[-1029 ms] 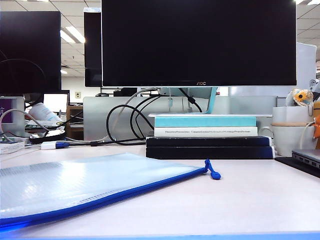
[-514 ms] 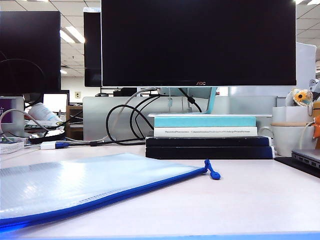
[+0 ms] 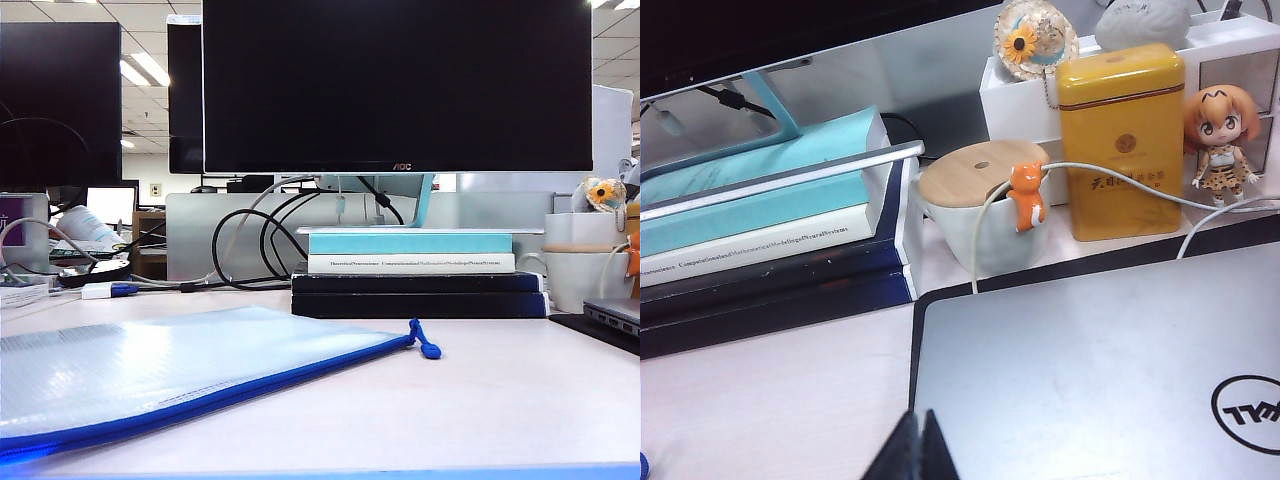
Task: Pick up the transparent plastic file bag with a blue zipper and close its zipper.
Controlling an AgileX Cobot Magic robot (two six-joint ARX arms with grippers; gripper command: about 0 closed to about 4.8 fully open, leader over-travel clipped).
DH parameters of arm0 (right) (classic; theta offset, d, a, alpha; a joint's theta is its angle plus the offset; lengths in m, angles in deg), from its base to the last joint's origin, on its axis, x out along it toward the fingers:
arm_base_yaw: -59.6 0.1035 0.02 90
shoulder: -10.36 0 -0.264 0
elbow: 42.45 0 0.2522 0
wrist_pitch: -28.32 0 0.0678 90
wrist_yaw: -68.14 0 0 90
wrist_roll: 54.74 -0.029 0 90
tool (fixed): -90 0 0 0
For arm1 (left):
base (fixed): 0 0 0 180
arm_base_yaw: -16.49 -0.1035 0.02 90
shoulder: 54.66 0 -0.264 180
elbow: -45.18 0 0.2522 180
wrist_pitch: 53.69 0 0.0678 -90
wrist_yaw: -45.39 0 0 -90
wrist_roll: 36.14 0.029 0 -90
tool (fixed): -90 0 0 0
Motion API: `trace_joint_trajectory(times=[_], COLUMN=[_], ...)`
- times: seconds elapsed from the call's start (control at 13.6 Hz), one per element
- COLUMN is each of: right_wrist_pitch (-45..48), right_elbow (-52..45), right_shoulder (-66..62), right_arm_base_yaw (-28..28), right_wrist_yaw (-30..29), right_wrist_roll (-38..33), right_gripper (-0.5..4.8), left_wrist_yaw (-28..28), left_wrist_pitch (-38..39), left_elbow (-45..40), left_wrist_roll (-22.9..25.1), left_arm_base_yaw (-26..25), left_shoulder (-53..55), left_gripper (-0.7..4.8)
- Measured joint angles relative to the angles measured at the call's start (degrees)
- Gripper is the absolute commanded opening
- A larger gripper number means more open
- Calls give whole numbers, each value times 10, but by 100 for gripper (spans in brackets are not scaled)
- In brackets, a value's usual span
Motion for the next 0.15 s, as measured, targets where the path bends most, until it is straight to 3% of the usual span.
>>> trace_joint_trajectory(times=[0.15], right_wrist_pitch=[0], right_elbow=[0], right_shoulder=[0], right_arm_base_yaw=[0], right_wrist_yaw=[0], right_wrist_roll=[0], right_gripper=[0], left_wrist_yaw=[0], left_wrist_pitch=[0], left_elbow=[0], left_wrist_roll=[0], left_arm_base_yaw=[0], left_shoulder=[0], left_gripper=[-2])
